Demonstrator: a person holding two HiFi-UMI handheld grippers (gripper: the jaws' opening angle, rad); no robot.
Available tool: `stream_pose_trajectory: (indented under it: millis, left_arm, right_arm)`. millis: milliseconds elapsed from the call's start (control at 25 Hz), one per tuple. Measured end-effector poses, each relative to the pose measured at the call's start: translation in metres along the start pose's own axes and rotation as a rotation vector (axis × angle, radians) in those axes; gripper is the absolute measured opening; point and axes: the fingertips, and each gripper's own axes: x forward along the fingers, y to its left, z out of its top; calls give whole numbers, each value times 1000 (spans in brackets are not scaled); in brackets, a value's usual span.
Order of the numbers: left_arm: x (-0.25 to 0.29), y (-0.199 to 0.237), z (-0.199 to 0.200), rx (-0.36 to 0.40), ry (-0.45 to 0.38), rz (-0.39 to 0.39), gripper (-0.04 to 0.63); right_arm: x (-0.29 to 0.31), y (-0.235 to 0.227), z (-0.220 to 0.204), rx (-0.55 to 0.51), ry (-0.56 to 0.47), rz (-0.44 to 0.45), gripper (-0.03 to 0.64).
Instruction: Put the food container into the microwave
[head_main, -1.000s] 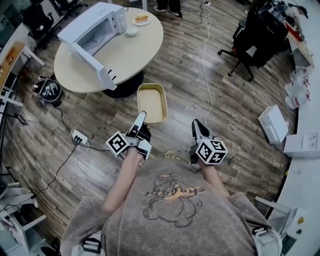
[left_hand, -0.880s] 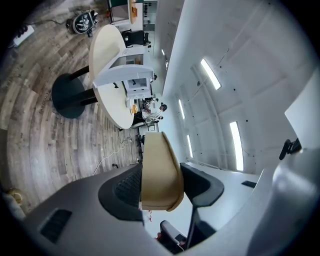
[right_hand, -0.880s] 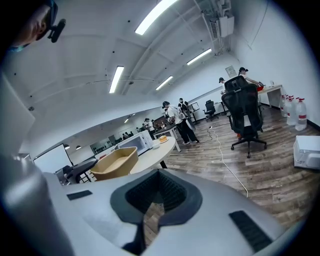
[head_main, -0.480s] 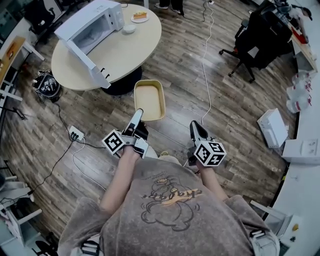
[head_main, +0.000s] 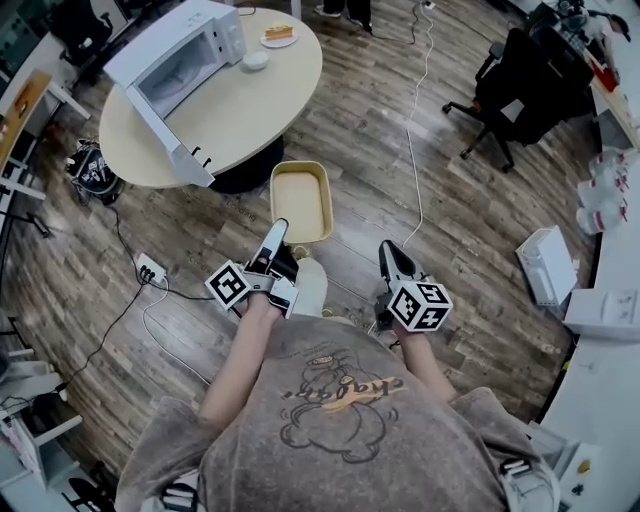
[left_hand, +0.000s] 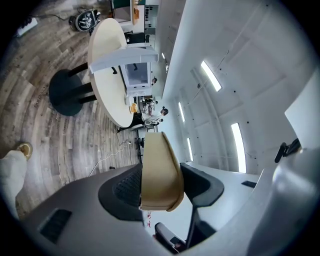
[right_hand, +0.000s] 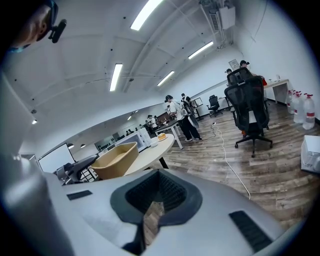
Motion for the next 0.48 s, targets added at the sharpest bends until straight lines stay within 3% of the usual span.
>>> stream_pose_trajectory:
  millis: [480]
  left_arm:
    - [81,24,38,-25,-12,-12,245]
  right_arm:
    - [75,-28,45,-15,13,12,0]
